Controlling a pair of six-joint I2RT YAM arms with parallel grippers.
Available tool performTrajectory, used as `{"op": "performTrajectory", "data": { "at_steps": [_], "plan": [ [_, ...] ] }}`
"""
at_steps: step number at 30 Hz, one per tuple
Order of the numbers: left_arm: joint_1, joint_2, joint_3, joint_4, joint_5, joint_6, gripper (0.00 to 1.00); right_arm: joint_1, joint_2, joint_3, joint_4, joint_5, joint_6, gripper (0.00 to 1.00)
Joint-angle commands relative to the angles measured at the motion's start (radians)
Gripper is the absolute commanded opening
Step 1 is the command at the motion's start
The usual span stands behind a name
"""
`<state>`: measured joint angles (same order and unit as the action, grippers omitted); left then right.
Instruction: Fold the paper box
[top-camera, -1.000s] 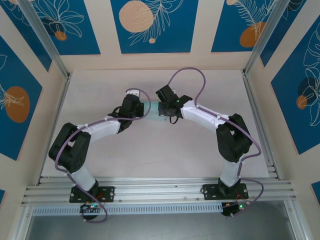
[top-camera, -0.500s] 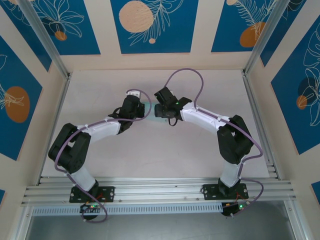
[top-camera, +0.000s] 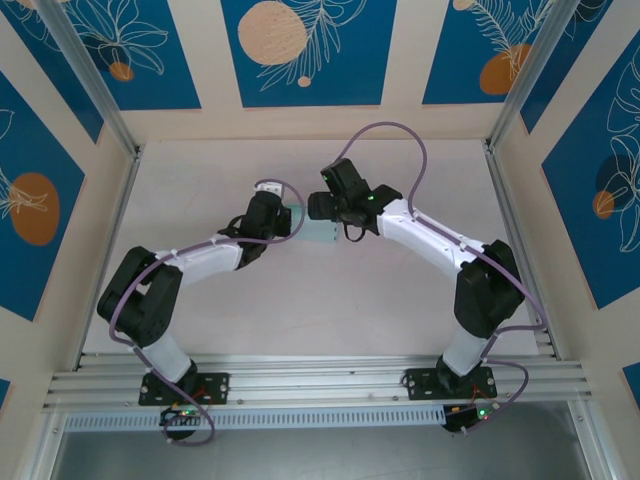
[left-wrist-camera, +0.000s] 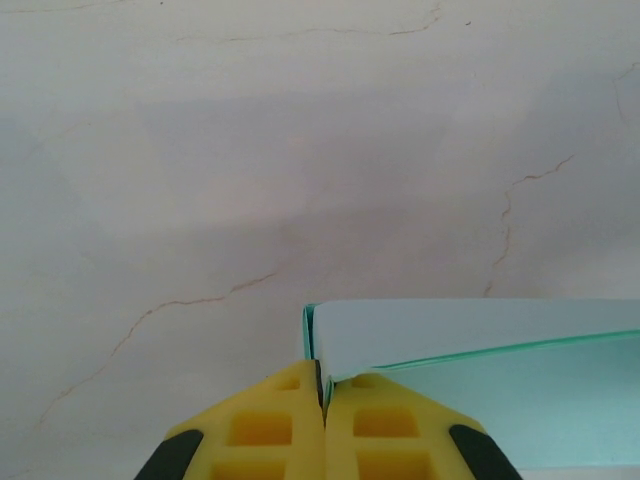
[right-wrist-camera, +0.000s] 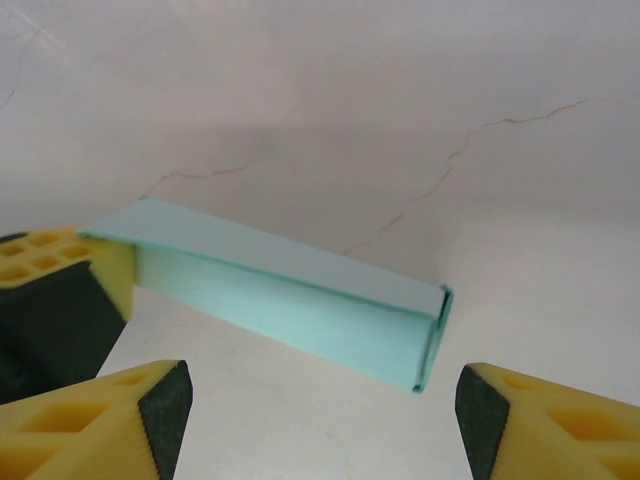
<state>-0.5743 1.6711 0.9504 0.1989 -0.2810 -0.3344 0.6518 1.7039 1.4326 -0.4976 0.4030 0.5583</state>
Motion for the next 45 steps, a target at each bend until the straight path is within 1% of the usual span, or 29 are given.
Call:
{"op": "performTrajectory", "data": {
  "at_steps": [1,3,9,11,14,17,19,24,31,36,41,45],
  "plan": [
    [-0.025,0.059,-0.047,-0.178,0.072,-0.02,0.0,-0.049,-0.002,0.032,-0.004,-0.051,0.035,0.71],
    [-0.025,0.061,-0.047,-0.177,0.074,-0.023,0.0,-0.081,0.011,0.033,0.014,-0.089,0.061,0.7],
    [-0.025,0.06,-0.045,-0.175,0.074,-0.026,0.0,-0.138,0.065,0.031,0.04,-0.172,0.107,0.6],
    [-0.025,0.057,-0.047,-0.176,0.073,-0.026,0.0,-0.145,0.073,0.014,0.061,-0.208,0.116,0.58],
    [-0.025,0.057,-0.047,-0.175,0.071,-0.028,0.0,-0.144,0.077,-0.019,0.079,-0.242,0.129,0.51],
    [-0.025,0.061,-0.048,-0.173,0.067,-0.031,0.0,-0.143,0.073,-0.07,0.103,-0.274,0.151,0.5],
    [-0.025,0.064,-0.048,-0.173,0.065,-0.034,0.0,-0.139,0.063,-0.111,0.126,-0.292,0.166,0.48],
    [-0.025,0.072,-0.055,-0.164,0.06,-0.041,0.0,-0.133,0.037,-0.201,0.169,-0.306,0.205,0.48],
    [-0.027,0.085,-0.068,-0.156,0.045,-0.048,0.0,-0.122,0.041,-0.261,0.22,-0.327,0.24,0.47],
    [-0.026,0.094,-0.079,-0.148,0.042,-0.054,0.0,-0.104,0.041,-0.302,0.242,-0.316,0.256,0.38],
    [-0.026,0.095,-0.093,-0.135,0.034,-0.057,0.0,-0.102,0.038,-0.343,0.242,-0.305,0.263,0.36],
    [-0.026,0.089,-0.103,-0.13,0.031,-0.054,0.0,-0.11,0.019,-0.324,0.217,-0.29,0.229,0.35]
  ]
}}
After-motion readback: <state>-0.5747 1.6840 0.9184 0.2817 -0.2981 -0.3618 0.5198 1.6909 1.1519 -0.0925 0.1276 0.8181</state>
